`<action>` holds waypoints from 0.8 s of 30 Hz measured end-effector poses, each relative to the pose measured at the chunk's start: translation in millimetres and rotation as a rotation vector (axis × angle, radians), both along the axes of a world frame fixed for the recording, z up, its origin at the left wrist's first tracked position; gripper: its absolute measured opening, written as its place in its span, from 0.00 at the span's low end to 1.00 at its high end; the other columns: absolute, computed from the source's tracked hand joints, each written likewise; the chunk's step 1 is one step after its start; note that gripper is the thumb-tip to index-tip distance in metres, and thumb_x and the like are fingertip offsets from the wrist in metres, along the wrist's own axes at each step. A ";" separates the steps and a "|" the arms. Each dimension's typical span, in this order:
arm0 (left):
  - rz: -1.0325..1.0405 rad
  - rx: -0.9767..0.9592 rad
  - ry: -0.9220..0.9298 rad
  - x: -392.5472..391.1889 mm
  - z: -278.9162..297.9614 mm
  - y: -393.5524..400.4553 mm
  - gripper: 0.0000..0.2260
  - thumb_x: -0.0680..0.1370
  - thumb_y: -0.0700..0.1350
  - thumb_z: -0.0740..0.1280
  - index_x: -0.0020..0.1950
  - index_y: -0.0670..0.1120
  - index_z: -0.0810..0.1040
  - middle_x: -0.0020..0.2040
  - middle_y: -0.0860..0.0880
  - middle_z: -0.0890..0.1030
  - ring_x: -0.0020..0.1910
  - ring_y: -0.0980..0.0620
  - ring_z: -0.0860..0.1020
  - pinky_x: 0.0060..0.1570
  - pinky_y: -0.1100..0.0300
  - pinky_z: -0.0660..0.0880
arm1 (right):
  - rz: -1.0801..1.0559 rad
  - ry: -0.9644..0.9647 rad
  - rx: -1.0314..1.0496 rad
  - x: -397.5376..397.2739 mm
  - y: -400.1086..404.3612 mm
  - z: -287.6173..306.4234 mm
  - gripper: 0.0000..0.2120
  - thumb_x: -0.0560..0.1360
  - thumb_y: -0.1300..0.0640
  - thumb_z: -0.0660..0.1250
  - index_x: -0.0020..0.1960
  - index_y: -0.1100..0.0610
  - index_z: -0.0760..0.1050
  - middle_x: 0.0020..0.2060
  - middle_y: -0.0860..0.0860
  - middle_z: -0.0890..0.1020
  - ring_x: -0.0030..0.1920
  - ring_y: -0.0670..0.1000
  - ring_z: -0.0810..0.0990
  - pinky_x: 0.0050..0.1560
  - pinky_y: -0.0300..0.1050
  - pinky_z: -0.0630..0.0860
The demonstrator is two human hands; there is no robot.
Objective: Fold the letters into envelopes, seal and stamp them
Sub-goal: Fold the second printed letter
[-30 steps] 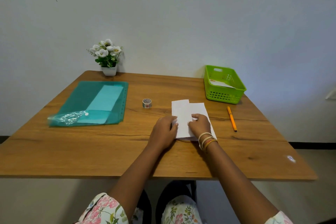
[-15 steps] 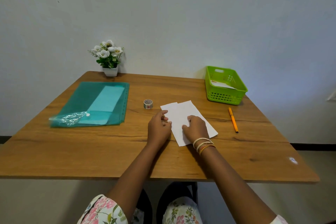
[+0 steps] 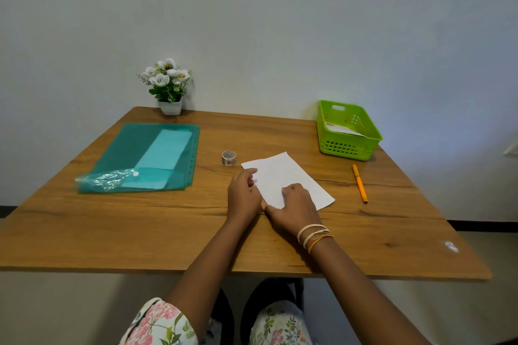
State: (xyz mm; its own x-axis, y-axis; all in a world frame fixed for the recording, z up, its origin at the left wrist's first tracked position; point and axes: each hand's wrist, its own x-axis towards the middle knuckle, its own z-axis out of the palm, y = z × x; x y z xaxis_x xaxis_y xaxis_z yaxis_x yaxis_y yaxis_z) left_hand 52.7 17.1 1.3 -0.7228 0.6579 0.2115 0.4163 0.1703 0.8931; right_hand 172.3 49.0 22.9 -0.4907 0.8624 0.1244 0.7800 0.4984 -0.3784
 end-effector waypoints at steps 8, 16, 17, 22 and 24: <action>0.010 0.095 -0.102 -3.6 1.6 -4.5 0.16 0.79 0.36 0.61 0.64 0.49 0.76 0.59 0.49 0.78 0.55 0.55 0.76 0.52 0.58 0.78 | -0.022 -0.042 0.017 -9.5 -7.1 12.6 0.15 0.73 0.47 0.65 0.53 0.56 0.74 0.48 0.53 0.78 0.48 0.50 0.75 0.44 0.41 0.73; -0.030 0.149 -0.098 -3.3 2.7 -6.4 0.19 0.80 0.37 0.61 0.70 0.47 0.67 0.63 0.48 0.76 0.57 0.57 0.75 0.49 0.68 0.73 | -0.042 0.202 0.168 -3.8 -4.6 23.5 0.12 0.74 0.55 0.61 0.48 0.56 0.82 0.41 0.55 0.84 0.42 0.55 0.81 0.40 0.45 0.78; -0.048 0.152 -0.087 -2.6 3.3 -7.0 0.20 0.80 0.37 0.61 0.72 0.47 0.65 0.64 0.48 0.75 0.58 0.57 0.74 0.50 0.68 0.72 | -0.068 0.266 0.167 -2.7 -2.4 26.3 0.12 0.74 0.56 0.62 0.51 0.56 0.83 0.43 0.56 0.85 0.43 0.56 0.82 0.43 0.46 0.78; -0.128 0.058 0.061 4.6 1.5 -5.6 0.23 0.81 0.40 0.60 0.76 0.49 0.61 0.72 0.49 0.69 0.68 0.53 0.70 0.62 0.60 0.69 | -0.154 0.439 -0.007 6.2 15.5 33.7 0.16 0.71 0.61 0.62 0.56 0.56 0.82 0.50 0.56 0.85 0.49 0.56 0.82 0.49 0.45 0.77; -0.168 0.004 0.152 5.9 -0.8 -5.1 0.21 0.81 0.42 0.59 0.75 0.48 0.64 0.73 0.49 0.69 0.70 0.52 0.68 0.63 0.61 0.66 | -0.175 0.410 -0.102 9.4 24.6 29.6 0.18 0.69 0.62 0.61 0.56 0.54 0.81 0.52 0.55 0.84 0.50 0.55 0.81 0.49 0.44 0.77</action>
